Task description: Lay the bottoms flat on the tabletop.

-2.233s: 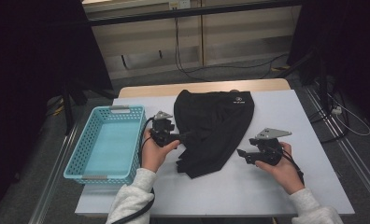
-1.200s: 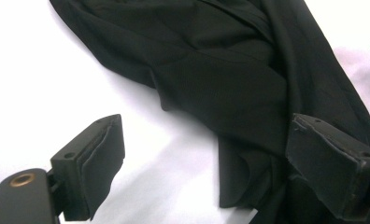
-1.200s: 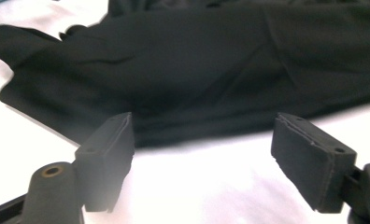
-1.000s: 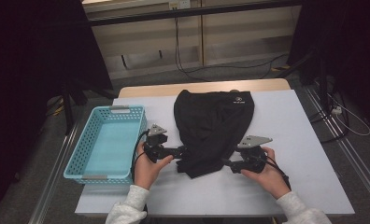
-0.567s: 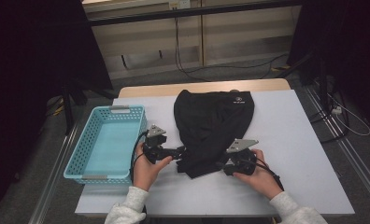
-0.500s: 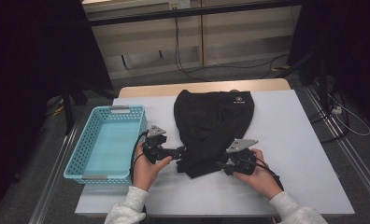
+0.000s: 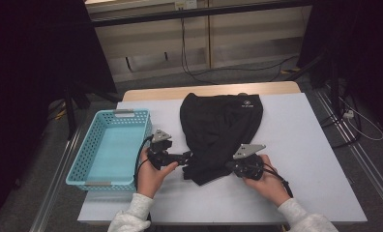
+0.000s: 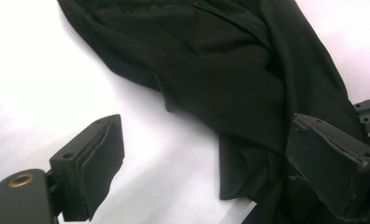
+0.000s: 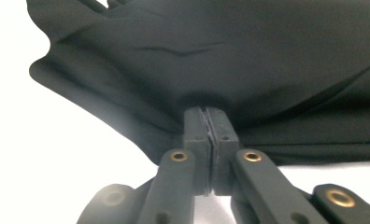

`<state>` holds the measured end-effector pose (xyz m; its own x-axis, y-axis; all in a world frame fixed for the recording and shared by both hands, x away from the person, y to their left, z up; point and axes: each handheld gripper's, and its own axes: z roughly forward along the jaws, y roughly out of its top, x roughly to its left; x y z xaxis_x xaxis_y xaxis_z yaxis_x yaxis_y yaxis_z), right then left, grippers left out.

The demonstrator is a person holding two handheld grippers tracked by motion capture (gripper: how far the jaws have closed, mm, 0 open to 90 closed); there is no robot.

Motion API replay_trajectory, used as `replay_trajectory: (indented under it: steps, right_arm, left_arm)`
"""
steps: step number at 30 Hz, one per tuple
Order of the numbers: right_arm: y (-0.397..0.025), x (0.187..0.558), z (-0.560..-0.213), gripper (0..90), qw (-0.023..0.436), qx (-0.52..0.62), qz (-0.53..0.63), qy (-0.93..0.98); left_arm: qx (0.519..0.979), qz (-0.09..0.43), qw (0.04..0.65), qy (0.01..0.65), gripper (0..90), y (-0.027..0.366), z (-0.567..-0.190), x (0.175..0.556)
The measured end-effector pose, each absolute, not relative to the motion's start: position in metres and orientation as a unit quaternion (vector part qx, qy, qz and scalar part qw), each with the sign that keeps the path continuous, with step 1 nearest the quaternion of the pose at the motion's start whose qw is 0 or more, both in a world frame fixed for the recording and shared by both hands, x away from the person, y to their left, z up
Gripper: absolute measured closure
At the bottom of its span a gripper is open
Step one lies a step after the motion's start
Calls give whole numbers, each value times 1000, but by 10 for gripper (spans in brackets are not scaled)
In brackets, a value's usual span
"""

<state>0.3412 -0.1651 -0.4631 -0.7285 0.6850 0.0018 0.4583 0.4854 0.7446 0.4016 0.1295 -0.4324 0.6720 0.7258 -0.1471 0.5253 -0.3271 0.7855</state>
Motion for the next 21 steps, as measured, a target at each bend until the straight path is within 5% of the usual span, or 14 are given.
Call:
replay_trajectory:
  steps: [21]
  right_arm:
    - [-248,334,-449,900,150,392,395,817]
  left_arm:
    - [812,112,432,377,115,122,-432,400]
